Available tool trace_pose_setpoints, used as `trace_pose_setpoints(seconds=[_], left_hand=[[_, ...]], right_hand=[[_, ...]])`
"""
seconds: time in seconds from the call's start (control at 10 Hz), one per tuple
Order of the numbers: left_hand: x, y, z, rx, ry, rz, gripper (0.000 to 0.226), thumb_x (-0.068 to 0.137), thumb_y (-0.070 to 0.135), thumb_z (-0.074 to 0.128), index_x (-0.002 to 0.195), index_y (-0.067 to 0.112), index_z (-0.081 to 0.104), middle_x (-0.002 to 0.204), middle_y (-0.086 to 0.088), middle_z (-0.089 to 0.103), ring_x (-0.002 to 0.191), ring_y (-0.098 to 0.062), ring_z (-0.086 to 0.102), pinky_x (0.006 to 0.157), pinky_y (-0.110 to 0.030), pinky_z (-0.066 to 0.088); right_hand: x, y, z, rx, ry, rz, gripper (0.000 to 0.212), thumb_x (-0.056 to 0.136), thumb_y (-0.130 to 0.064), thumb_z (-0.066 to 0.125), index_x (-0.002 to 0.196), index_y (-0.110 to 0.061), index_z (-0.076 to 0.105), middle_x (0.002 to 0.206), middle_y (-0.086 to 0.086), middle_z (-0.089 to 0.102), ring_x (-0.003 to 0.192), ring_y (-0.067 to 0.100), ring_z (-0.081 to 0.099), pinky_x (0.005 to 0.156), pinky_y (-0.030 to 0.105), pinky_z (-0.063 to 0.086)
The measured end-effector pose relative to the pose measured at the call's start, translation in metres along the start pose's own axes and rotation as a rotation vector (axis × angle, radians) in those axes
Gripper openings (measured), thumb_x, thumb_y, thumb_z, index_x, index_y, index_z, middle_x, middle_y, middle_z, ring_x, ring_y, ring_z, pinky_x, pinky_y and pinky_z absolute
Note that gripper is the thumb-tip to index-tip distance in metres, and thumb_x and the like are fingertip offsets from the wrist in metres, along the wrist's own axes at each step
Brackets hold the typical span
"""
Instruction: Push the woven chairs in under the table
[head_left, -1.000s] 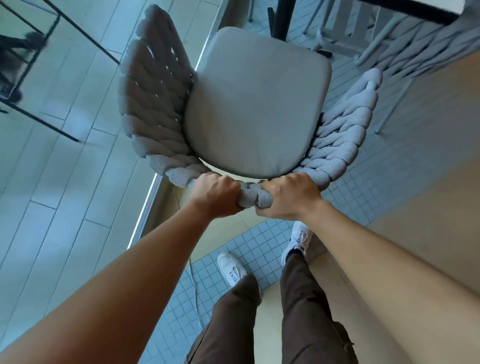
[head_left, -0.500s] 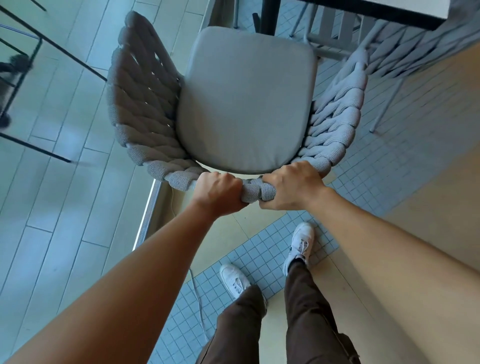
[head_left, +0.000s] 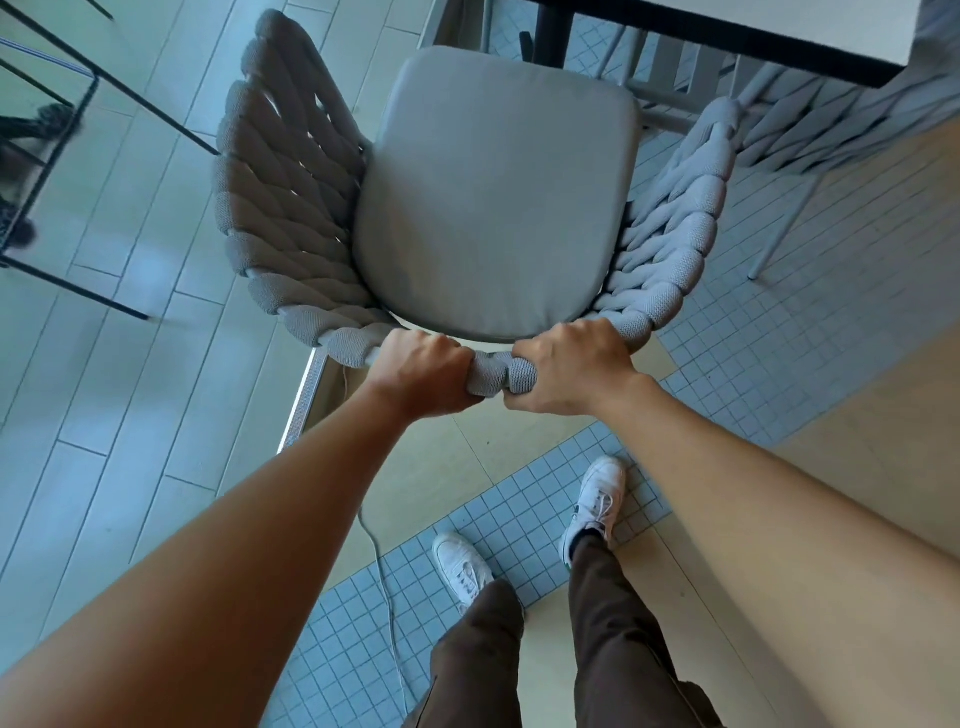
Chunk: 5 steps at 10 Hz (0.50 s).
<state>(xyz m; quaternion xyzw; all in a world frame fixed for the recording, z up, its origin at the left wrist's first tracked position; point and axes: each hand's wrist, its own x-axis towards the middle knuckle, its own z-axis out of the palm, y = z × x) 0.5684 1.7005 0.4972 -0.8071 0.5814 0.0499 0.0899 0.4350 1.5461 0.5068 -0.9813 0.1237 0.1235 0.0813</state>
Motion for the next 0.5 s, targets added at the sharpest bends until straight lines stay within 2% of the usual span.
trace_pose_setpoints(seconds=[0.1, 0.2, 0.3, 0.4, 0.5], left_hand=[[0.000, 0.001, -0.002, -0.010, -0.024, -0.017, 0.047, 0.076, 0.062, 0.055, 0.074, 0.018, 0.071, 0.067, 0.000, 0.070, 0.060, -0.031, 0.067, 0.055, -0.029, 0.041], [0.000, 0.003, -0.003, -0.066, -0.080, -0.062, 0.048, 0.075, 0.067, 0.058, 0.087, 0.022, 0.070, 0.084, 0.003, 0.073, 0.079, -0.029, 0.070, 0.063, -0.032, 0.044], [-0.001, 0.002, -0.013, -0.193, -0.166, -0.061, 0.048, 0.074, 0.070, 0.066, 0.101, 0.030, 0.066, 0.099, 0.008, 0.072, 0.093, -0.025, 0.068, 0.073, -0.033, 0.045], [-0.010, 0.003, -0.032, -0.336, -0.216, -0.038, 0.056, 0.076, 0.073, 0.063, 0.119, 0.037, 0.060, 0.110, 0.007, 0.071, 0.101, -0.026, 0.067, 0.079, -0.035, 0.047], [-0.026, 0.008, -0.060, -0.378, -0.204, 0.007, 0.066, 0.081, 0.073, 0.059, 0.135, 0.035, 0.052, 0.126, 0.003, 0.066, 0.110, -0.027, 0.065, 0.089, -0.041, 0.052]], right_hand=[[0.000, 0.000, -0.003, 0.013, -0.007, 0.012, 0.055, 0.067, -0.076, 0.055, 0.096, -0.031, 0.069, 0.082, -0.001, 0.072, 0.078, 0.030, 0.068, 0.067, 0.033, 0.038], [-0.005, -0.005, -0.006, 0.042, -0.030, 0.044, 0.050, 0.071, -0.071, 0.061, 0.098, -0.029, 0.065, 0.088, -0.002, 0.072, 0.085, 0.029, 0.068, 0.071, 0.034, 0.043], [-0.007, -0.009, -0.020, 0.081, -0.144, 0.097, 0.051, 0.074, -0.070, 0.062, 0.104, -0.029, 0.065, 0.099, 0.001, 0.071, 0.100, 0.029, 0.065, 0.088, 0.039, 0.043], [-0.014, -0.011, -0.032, 0.230, -0.318, 0.166, 0.065, 0.080, -0.076, 0.056, 0.128, -0.032, 0.061, 0.131, 0.009, 0.064, 0.135, 0.028, 0.047, 0.113, 0.047, 0.025], [-0.043, -0.016, -0.051, 0.403, -0.347, 0.189, 0.085, 0.090, -0.074, 0.050, 0.158, -0.027, 0.032, 0.167, 0.003, 0.026, 0.156, 0.022, 0.003, 0.123, 0.050, -0.002]])
